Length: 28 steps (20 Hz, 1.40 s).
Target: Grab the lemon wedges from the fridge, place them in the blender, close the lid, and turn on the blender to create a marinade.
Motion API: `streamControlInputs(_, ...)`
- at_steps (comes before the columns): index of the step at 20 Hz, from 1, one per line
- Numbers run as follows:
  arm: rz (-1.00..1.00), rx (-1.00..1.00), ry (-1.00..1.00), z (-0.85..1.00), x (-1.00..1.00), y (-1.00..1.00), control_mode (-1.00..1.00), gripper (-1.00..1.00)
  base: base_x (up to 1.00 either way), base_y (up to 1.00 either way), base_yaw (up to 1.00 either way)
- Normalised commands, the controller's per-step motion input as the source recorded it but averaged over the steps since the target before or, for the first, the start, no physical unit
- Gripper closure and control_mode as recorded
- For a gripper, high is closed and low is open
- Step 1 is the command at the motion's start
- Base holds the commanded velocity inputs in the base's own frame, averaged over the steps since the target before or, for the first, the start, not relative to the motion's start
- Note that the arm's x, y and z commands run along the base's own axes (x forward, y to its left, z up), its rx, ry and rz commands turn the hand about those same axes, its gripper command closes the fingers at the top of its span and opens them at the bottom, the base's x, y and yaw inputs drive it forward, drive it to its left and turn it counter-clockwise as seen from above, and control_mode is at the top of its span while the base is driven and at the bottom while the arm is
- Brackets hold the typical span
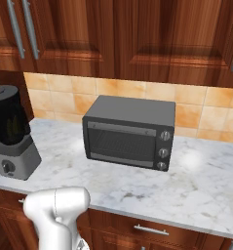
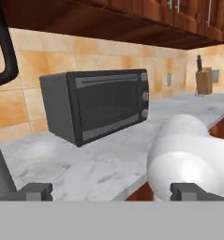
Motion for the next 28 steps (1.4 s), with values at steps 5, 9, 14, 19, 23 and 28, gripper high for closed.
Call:
streamControlInputs(5,0.0,0.02,-0.15,-0.39,0.53,0.0,-1.0,-1.0,0.0,0.0,0.0)
streamControlInputs(9,0.0,0.0,-0.07,-0.42,0.52,0.01,-1.0,-1.0,0.0,0.0,0.0)
streamControlInputs(14,0.0,0.0,-0.07,-0.47,0.27,0.26,-1.0,-1.0,0.0,0.0,0.0)
streamControlInputs(19,0.0,0.0,-0.02,-0.28,0.31,0.5,-1.0,-1.0,0.0,0.0,0.0)
streamControlInputs(23,0.0,0.0,0.0,-0.21,0.4,0.39,-1.0,-1.0,0.0,0.0,0.0)
streamControlInputs(28,0.0,0.0,0.0,-0.3,0.41,0.32,-1.0,-1.0,0.0,0.0,0.0)
